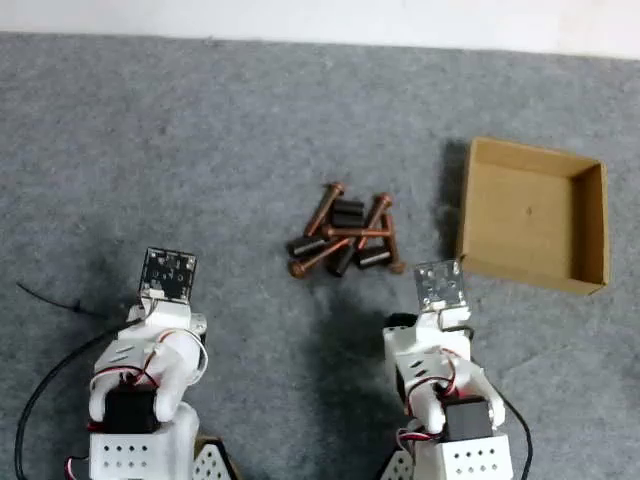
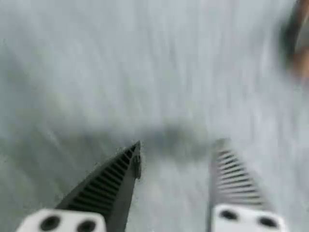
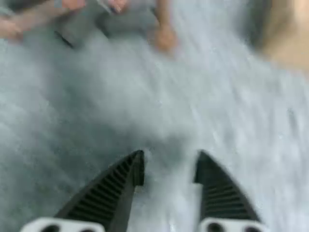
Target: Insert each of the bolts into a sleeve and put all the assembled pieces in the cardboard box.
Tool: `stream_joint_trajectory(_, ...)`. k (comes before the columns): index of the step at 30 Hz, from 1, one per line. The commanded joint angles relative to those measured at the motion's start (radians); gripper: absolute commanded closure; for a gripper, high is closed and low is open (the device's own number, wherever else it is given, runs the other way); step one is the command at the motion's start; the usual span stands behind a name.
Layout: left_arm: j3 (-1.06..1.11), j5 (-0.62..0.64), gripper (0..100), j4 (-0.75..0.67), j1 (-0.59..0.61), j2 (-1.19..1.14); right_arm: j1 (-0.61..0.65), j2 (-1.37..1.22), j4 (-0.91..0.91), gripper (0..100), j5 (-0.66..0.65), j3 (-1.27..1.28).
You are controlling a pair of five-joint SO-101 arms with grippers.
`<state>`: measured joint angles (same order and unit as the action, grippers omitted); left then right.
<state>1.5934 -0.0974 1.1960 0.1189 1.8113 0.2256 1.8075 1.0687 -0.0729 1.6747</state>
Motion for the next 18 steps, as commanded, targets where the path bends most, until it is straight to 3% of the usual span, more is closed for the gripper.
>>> stream_joint_trajectory(1, -0.044, -0.015, 100, -0.026, 0.016, 0.001, 0.012, 0.002, -0.031, 99.3, 0.009, 0.125)
stream_joint_trajectory(4, -0.044, -0.015, 100, -0.026, 0.016, 0.001, -0.016, 0.002, -0.053, 99.3, 0.009, 0.12)
stream_joint_trajectory(10, -0.042, -0.017, 100, -0.026, 0.013, 0.001, -0.302, -0.008, -0.125, 95.0, -0.023, -0.051)
stream_joint_trajectory(14, -0.042, -0.017, 100, -0.026, 0.013, 0.001, -0.262, -0.047, -0.124, 81.4, 0.014, -0.206)
stream_joint_trajectory(18, -0.042, -0.017, 100, -0.026, 0.013, 0.001, -0.166, -0.294, -0.13, 81.3, 0.029, -0.392)
